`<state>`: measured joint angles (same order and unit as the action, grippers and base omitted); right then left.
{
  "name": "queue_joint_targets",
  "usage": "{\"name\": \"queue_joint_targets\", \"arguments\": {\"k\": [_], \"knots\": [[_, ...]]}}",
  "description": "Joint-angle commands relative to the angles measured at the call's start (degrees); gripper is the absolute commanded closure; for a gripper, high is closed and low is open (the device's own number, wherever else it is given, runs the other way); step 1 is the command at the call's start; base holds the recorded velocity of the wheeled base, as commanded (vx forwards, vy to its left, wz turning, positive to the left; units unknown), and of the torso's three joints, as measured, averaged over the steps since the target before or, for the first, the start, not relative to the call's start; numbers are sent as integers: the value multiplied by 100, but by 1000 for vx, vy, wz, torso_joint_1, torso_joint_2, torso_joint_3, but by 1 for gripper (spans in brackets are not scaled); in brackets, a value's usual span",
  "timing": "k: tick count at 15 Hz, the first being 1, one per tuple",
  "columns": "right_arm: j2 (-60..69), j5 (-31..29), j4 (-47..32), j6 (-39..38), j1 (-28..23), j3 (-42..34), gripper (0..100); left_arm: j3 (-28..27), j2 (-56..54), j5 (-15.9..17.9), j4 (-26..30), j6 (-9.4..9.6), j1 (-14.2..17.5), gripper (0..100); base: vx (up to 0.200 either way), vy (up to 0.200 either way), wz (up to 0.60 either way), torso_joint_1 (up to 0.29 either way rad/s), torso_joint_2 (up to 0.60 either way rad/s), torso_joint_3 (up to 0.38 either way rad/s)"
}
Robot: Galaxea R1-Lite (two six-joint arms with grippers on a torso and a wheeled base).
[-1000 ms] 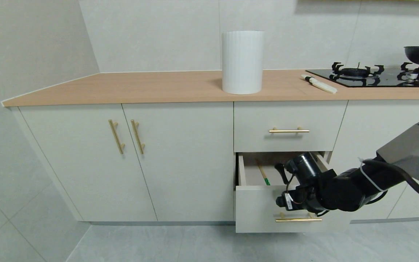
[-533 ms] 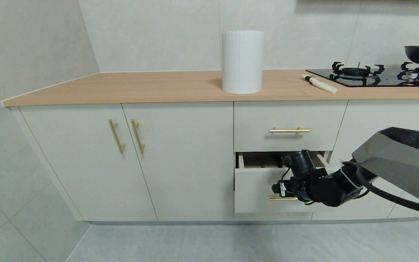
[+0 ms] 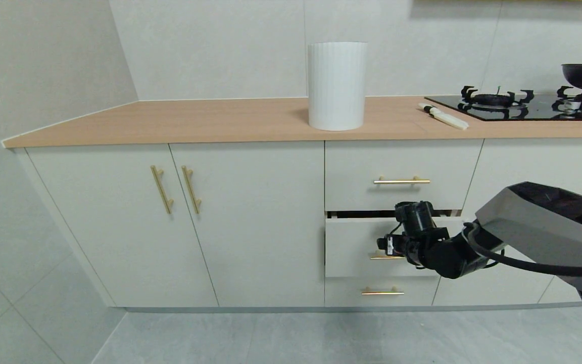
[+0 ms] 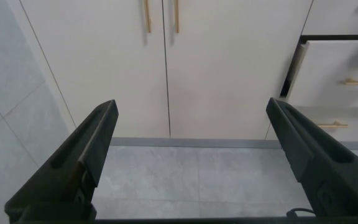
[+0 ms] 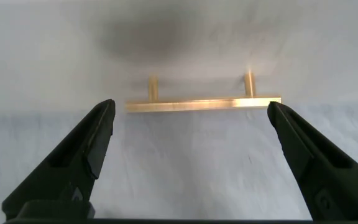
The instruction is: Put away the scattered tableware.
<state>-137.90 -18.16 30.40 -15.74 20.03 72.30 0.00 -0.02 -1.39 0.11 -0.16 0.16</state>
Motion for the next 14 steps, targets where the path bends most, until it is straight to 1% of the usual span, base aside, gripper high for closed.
{"name": "queue_joint_targets", "arguments": {"k": [1,8,14], "knots": [[-132,6,53,1,-78,126,0,0,2,-2,7,-2,2,0,0,0,0,0,0,0],[-571,-12,256,-193,-474,768,0,0,2,-2,7,-2,2,0,0,0,0,0,0,0],[-853,-73,256,-544,-500,1234,0,0,2,-2,-2,-2,2,0,0,0,0,0,0,0]]}}
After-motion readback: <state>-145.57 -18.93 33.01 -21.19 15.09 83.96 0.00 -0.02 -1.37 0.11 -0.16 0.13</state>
